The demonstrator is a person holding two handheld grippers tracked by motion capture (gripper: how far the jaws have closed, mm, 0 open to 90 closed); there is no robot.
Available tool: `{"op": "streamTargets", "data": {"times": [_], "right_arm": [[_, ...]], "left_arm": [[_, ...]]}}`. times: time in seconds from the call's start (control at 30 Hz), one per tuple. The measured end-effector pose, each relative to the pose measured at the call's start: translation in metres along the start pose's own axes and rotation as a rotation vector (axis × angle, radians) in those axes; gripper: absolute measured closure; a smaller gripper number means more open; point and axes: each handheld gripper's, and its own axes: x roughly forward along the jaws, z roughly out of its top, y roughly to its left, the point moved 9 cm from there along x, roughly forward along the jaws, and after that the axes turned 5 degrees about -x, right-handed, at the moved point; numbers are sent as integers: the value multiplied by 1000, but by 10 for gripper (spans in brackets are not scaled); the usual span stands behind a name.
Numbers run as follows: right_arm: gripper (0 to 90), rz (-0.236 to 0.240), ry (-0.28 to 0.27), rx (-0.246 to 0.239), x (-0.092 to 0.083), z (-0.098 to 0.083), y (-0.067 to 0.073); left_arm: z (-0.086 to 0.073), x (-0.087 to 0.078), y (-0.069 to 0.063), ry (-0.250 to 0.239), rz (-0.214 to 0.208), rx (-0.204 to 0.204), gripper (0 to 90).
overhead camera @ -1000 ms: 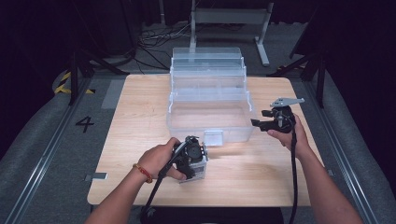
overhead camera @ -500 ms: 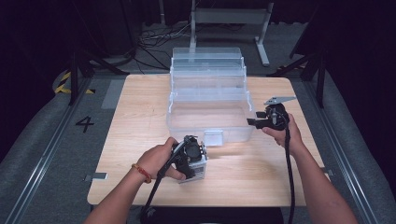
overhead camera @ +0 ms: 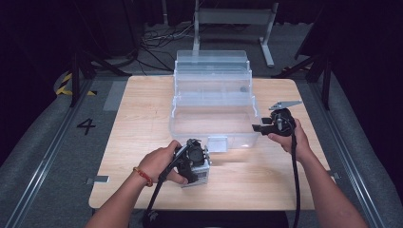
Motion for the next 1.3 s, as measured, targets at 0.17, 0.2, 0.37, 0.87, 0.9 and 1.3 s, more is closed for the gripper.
{"op": "streamTargets", "data": {"times": [0.17,0.2,0.37,0.87,0.9,1.3], "right_arm": [[460,-1,14,-16,-7,-5,6],[460,0,16,-17,-7,-6,7],[460,-3,27,-26,-12,-10,12],[424,-8,27,-13,-23,-20,32],[418,-4,19,-10,-24,-20,32],[369,-22,-12,-22,-32,-20,29]], "left_arm": [[0,-2,-1,-5,-4,3,534],[-1,-3,-1,-5,-2,0,536],[-2,-4,-1,-5,-3,7,545],[-13,-14,1,-37,-6,-46,558],[-15,-16,1,-38,-6,-52,559],[-28,-47,3,-103,4,-160,561]]}}
